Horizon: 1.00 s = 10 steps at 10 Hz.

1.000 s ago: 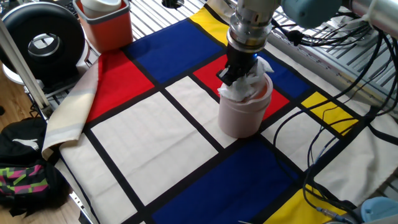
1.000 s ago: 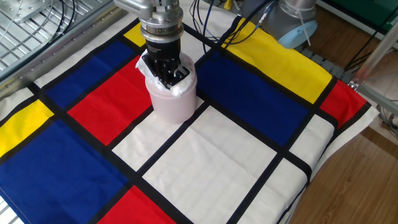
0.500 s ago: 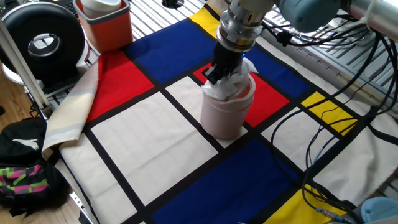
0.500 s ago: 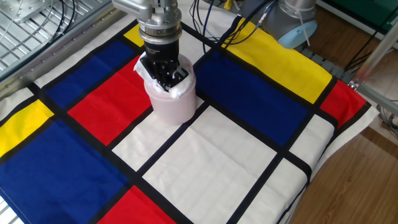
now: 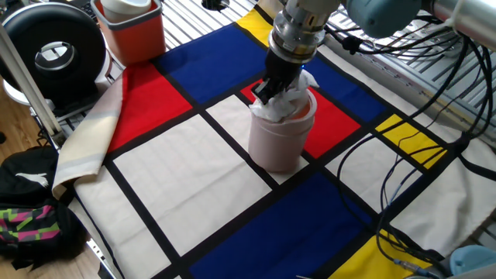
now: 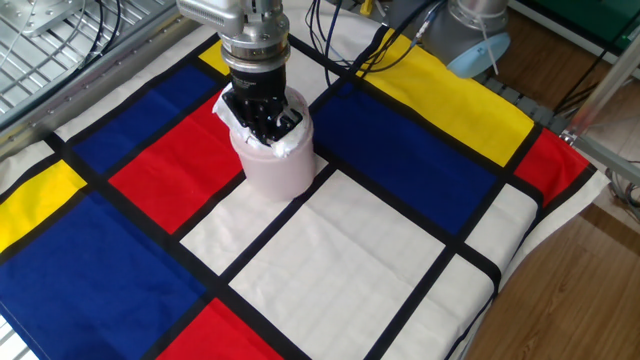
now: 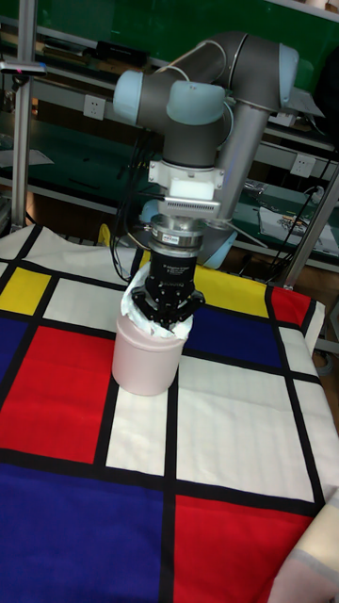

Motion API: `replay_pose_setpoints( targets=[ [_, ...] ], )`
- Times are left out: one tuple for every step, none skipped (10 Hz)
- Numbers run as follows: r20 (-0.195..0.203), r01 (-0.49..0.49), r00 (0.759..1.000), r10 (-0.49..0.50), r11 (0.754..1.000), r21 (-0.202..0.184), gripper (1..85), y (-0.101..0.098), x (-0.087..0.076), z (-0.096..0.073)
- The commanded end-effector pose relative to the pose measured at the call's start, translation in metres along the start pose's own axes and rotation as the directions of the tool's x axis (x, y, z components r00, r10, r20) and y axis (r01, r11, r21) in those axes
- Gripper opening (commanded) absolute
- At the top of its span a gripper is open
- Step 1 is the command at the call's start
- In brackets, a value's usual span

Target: Put the garbage in the trash can

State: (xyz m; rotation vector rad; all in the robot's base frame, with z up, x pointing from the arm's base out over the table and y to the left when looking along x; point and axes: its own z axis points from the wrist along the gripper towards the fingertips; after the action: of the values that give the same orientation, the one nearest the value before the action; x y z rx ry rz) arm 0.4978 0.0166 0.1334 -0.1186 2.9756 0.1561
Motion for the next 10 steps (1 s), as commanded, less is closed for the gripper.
replay_pose_setpoints(
  targets=[
    [0.0, -0.033, 0.999, 0.033, 0.999, 0.006, 6.7, 0.006, -0.005, -0.005],
    [0.0, -0.041, 0.999, 0.041, 0.999, 0.023, 4.3, 0.001, -0.005, -0.006],
    [-0.003, -0.035, 0.999, 0.036, 0.999, 0.039, 7.0, -0.004, -0.004, -0.006],
    [-0.004, -0.045, 0.999, 0.045, 0.998, 0.049, 10.0, -0.007, -0.005, -0.007],
    [-0.016, -0.043, 0.999, 0.044, 0.996, 0.081, 10.3, -0.016, -0.003, -0.01],
    [-0.024, -0.041, 0.999, 0.043, 0.996, 0.083, 12.7, -0.019, -0.002, -0.013],
    [-0.028, -0.034, 0.999, 0.037, 0.996, 0.085, 14.7, -0.021, -0.002, -0.014],
    [-0.037, -0.017, 0.999, 0.021, 0.996, 0.085, 18.7, -0.021, 0.0, -0.015],
    [-0.042, -0.012, 0.999, 0.016, 0.996, 0.087, 21.3, -0.021, -0.001, -0.016],
    [-0.047, -0.014, 0.999, 0.018, 0.996, 0.087, 21.7, -0.018, -0.001, -0.018]
  ],
)
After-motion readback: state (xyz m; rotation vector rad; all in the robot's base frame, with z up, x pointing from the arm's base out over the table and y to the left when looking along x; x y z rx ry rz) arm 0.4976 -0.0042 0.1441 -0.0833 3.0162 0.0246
